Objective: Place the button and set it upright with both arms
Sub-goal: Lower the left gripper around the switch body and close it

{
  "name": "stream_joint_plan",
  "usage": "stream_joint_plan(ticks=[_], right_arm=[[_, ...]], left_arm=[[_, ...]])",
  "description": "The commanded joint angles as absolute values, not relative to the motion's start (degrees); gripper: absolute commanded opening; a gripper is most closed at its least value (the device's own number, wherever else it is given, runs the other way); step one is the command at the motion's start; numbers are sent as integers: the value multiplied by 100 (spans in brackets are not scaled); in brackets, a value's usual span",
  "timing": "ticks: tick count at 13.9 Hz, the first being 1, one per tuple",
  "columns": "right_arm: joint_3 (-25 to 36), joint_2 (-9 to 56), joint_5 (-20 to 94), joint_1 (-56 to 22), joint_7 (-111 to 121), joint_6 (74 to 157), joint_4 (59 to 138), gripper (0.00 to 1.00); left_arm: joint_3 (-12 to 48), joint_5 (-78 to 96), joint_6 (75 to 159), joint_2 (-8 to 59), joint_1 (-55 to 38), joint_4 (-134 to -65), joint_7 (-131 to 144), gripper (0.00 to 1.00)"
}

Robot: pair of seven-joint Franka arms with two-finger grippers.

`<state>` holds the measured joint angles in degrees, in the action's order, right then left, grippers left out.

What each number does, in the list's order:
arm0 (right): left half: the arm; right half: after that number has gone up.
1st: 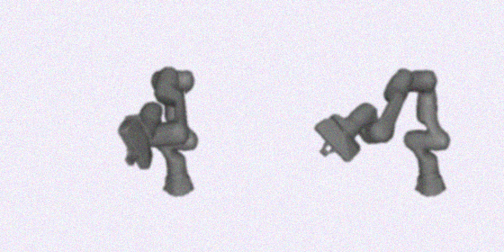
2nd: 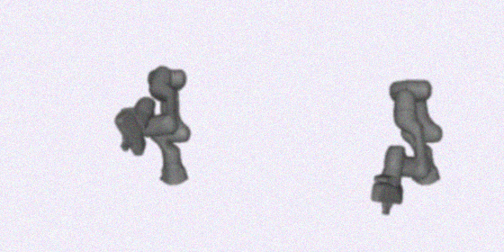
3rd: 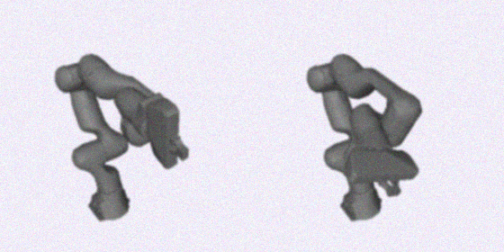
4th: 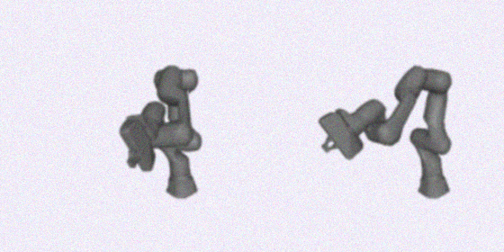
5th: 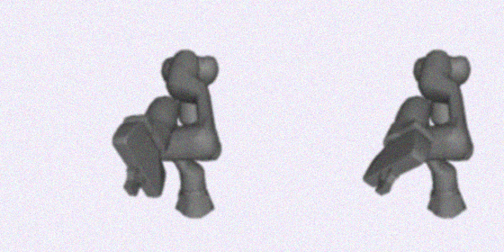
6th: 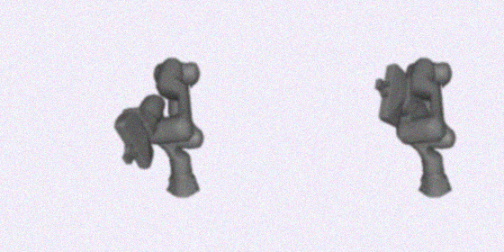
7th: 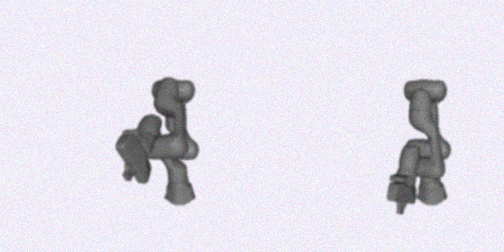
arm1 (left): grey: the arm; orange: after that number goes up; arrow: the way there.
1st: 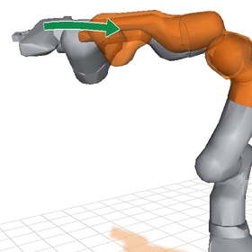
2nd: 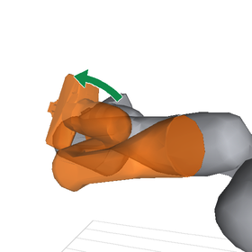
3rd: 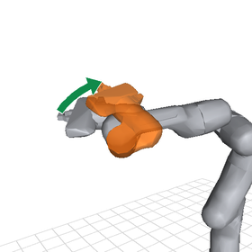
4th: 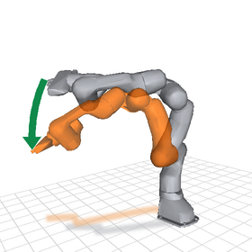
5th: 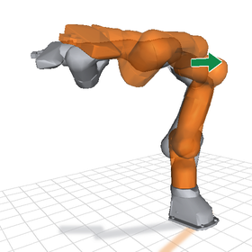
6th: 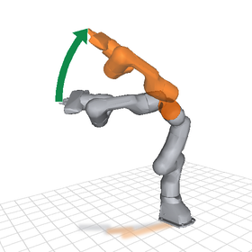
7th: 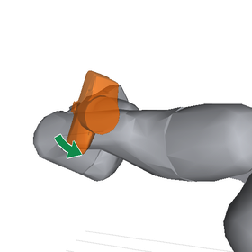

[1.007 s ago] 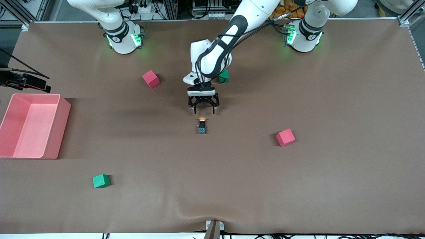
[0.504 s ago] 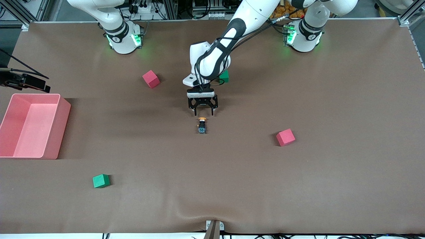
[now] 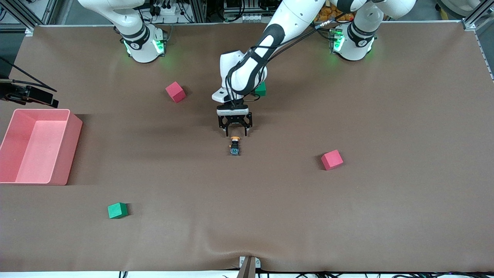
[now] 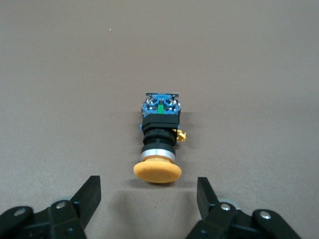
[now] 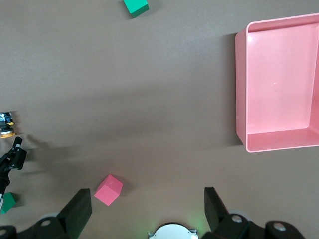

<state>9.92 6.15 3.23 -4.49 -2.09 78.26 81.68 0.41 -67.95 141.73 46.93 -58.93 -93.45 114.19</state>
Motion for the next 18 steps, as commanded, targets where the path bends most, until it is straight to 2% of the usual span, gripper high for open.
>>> stream_joint_plan(ticks=[1, 4, 10, 11, 13, 18], right_arm=[[967, 571, 325, -413, -220, 7761, 8174, 100], [967, 563, 325, -404, -220, 7743, 8174, 100], [967, 554, 316, -404, -220, 7708, 8174, 100], [967, 554, 316, -404, -220, 7708, 8174, 100], [967, 554, 316, -404, -220, 7699, 8174, 100], [967, 554, 316, -404, -220, 7699, 8174, 100]], left_arm=[[26, -7075, 14432, 4922, -5862, -9018, 11865, 82], [9, -7075, 14432, 4983, -5862, -8947, 11865, 79], [-53, -7075, 14432, 5062, -5854, -8790, 11856, 78], [-61, -7075, 14432, 5106, -5854, -8763, 11856, 73], [-62, -7075, 14432, 5133, -5854, -8728, 11856, 71], [-53, -7075, 14432, 5124, -5862, -8728, 11839, 52]])
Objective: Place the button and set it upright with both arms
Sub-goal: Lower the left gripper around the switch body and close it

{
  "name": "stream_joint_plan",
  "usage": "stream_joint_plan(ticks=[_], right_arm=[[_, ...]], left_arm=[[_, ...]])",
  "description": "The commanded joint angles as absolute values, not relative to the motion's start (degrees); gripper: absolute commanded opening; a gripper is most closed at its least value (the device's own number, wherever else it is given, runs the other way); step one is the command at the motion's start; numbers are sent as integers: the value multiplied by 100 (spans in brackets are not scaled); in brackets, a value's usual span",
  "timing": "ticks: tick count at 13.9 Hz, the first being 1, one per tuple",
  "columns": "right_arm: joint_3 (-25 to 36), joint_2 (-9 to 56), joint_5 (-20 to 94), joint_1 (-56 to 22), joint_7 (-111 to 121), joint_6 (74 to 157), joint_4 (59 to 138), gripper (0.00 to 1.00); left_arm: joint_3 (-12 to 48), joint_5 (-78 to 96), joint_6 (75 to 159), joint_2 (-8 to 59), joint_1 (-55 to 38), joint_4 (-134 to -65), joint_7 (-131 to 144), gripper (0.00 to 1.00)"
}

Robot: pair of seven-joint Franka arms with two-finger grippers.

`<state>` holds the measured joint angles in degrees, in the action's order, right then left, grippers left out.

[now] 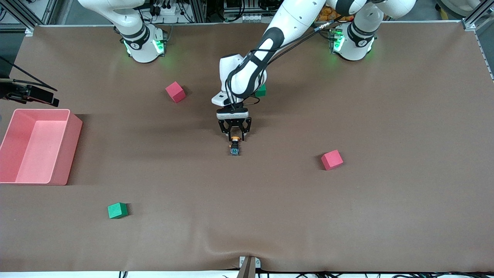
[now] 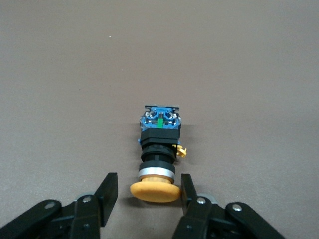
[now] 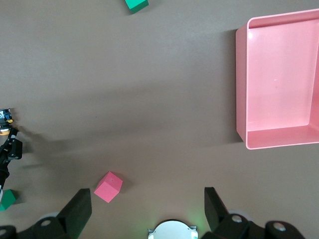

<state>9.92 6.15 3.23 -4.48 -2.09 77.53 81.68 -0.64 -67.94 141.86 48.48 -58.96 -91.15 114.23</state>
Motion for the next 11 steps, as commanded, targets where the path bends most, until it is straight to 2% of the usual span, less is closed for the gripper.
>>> stream_joint_plan(ticks=[1, 4, 6, 7, 11], right_arm=[[967, 554, 316, -404, -220, 7699, 8174, 100], [967, 554, 316, -404, -220, 7699, 8174, 100], [967, 554, 308, -404, -220, 7664, 8174, 100], [967, 554, 308, -404, -220, 7664, 8174, 100], [976, 554, 308, -396, -211, 7664, 8174, 100]], left_arm=[[-53, -7075, 14432, 5124, -5862, -8728, 11830, 46], [-53, -7066, 14432, 5124, -5862, -8728, 11830, 42], [-53, -7066, 14432, 5115, -5862, -8728, 11821, 35], [-53, -7058, 14432, 5115, -5862, -8728, 11804, 24], [-53, -7031, 14423, 5036, -5862, -8719, 11778, 0]])
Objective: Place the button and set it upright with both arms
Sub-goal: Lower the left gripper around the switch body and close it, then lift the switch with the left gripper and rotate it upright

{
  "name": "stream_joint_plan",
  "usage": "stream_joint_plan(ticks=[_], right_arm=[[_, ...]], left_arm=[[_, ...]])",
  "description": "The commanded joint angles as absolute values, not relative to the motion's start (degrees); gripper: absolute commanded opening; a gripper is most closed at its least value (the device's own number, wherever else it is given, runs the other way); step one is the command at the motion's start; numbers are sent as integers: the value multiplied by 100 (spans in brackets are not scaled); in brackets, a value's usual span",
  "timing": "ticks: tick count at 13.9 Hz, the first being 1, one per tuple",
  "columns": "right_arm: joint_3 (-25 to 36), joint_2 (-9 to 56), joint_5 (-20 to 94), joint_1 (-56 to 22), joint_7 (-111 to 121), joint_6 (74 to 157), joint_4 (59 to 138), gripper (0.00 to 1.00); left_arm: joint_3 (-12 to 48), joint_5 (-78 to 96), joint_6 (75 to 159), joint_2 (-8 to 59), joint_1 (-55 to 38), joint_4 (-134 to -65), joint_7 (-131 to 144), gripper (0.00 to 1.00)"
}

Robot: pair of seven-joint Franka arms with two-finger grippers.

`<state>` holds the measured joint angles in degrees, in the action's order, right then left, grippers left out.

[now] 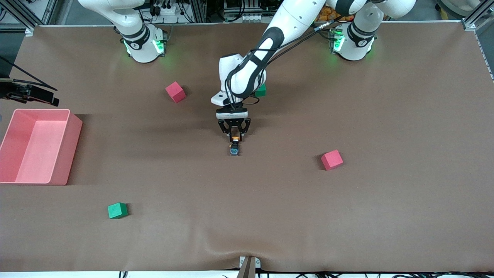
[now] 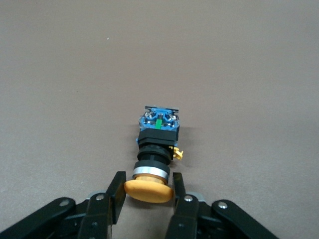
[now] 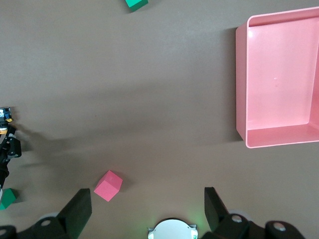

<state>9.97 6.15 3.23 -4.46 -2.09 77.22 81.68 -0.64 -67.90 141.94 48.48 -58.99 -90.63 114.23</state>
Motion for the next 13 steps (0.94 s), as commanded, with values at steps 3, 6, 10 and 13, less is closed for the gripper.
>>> stream_joint_plan(ticks=[3, 6, 10, 13], right_arm=[[976, 554, 308, -404, -211, 7664, 8174, 100], [976, 554, 308, -396, -211, 7664, 8174, 100], [976, 554, 308, -396, -220, 7664, 8174, 100], [976, 545, 308, -396, -220, 7664, 8174, 100]], left_arm=[[-44, -7005, 14423, 4914, -5845, -8692, 11576, 0], [17, -6594, 14414, 4790, -5670, -8692, 10990, 0], [-9, -5189, 14405, 4510, -5625, -8692, 9689, 0], [-18, -4335, 14361, 4307, -5511, -8692, 8931, 0]])
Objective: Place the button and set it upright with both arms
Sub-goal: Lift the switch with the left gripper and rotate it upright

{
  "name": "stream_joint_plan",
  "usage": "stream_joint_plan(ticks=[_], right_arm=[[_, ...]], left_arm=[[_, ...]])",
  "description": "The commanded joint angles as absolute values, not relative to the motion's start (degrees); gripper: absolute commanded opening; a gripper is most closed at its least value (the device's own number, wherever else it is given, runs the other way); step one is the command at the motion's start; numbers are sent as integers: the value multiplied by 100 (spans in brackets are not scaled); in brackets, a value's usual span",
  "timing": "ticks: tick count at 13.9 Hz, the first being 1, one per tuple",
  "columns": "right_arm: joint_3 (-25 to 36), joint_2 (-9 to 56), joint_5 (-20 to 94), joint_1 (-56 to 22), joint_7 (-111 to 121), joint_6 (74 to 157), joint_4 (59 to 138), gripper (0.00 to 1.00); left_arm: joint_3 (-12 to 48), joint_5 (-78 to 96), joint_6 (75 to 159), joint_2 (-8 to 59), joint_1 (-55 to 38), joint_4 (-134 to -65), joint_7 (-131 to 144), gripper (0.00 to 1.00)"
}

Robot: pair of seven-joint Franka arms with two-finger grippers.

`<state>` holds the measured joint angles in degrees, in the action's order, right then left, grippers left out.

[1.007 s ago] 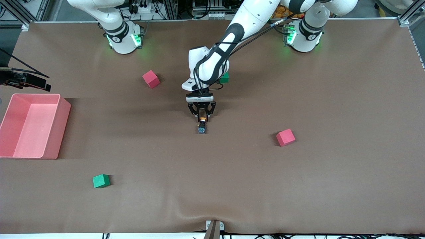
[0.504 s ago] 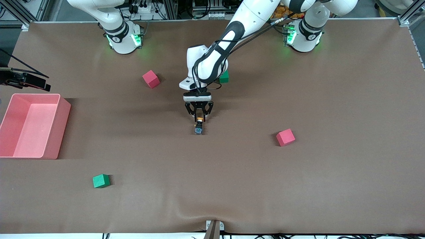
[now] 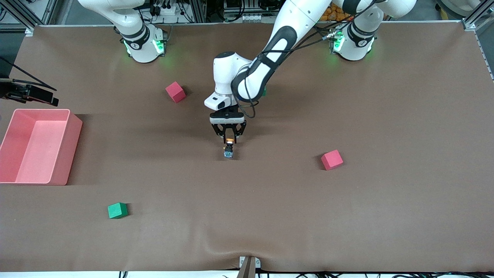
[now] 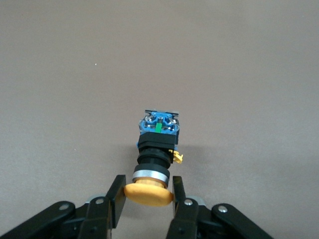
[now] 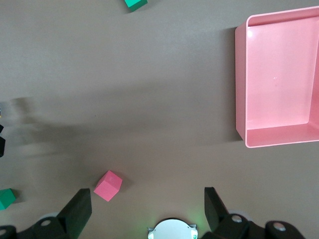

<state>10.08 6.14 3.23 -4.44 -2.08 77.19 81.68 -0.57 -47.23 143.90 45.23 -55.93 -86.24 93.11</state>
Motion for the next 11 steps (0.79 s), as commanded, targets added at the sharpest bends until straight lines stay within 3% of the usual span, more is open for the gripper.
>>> stream_joint_plan(ticks=[1, 7, 11], right_arm=[[976, 545, 308, -396, -211, 7655, 8174, 100], [976, 536, 308, -404, -220, 7646, 8174, 100], [976, 536, 299, -396, -211, 7620, 8174, 100]], left_arm=[[0, -4037, 14361, 4246, -5424, -8692, 8764, 0], [17, -2761, 13976, 4087, -5335, -8622, 7534, 0], [18, -1680, 13255, 4035, -5291, -8306, 6602, 0]])
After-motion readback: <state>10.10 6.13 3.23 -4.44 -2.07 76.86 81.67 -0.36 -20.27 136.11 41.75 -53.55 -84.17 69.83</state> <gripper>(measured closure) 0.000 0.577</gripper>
